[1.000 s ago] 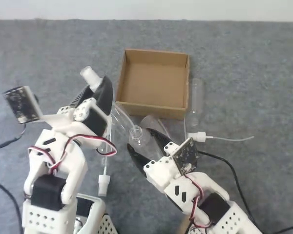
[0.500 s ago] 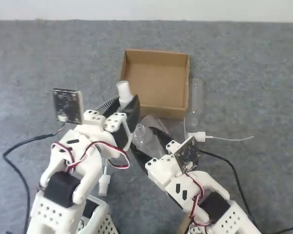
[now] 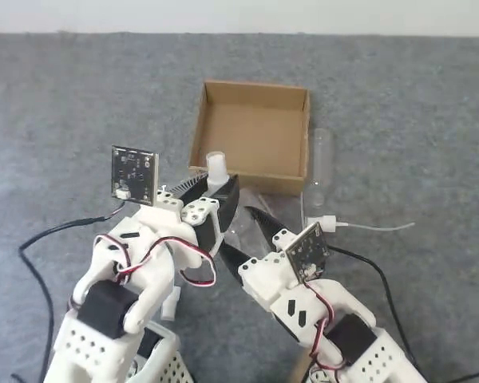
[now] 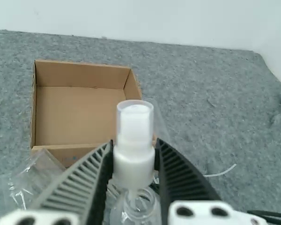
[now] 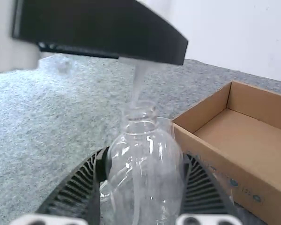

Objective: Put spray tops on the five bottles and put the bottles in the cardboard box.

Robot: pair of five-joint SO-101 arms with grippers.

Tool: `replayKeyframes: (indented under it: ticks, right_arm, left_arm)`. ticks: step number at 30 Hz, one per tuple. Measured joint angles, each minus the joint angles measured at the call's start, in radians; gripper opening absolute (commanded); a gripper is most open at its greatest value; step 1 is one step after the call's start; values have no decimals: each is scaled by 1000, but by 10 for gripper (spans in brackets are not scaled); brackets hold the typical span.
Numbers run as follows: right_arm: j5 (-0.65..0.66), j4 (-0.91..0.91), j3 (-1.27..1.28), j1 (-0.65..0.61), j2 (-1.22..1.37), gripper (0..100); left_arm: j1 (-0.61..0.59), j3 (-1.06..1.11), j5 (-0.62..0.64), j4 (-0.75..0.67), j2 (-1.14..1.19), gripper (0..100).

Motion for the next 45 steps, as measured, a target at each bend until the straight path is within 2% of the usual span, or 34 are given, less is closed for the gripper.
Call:
replayKeyframes:
  ticks: [4,9,15,26,30,35,42,45]
  right_arm:
    - [0,0,0,2,0,80]
    - [0,0,0,2,0,80]
    - [0,0,0,3,0,80]
    - [0,0,0,3,0,80]
    - [0,0,0,3,0,80]
    - [0,-2,0,3,0,80]
    - [0,-11,0,3,0,80]
    - [0,-11,0,3,0,80]
  left_arm:
    - [0,0,-5,37,0,266]
    - [0,-15,-6,104,0,272]
    - [-2,-64,-6,110,0,273]
    - [-153,-163,-6,110,-9,271]
    - [-262,-158,-6,110,-86,270]
    - [-364,-34,-8,100,-262,269]
    - [-387,244,-8,-32,-520,269]
    - [-382,279,-21,-54,-531,269]
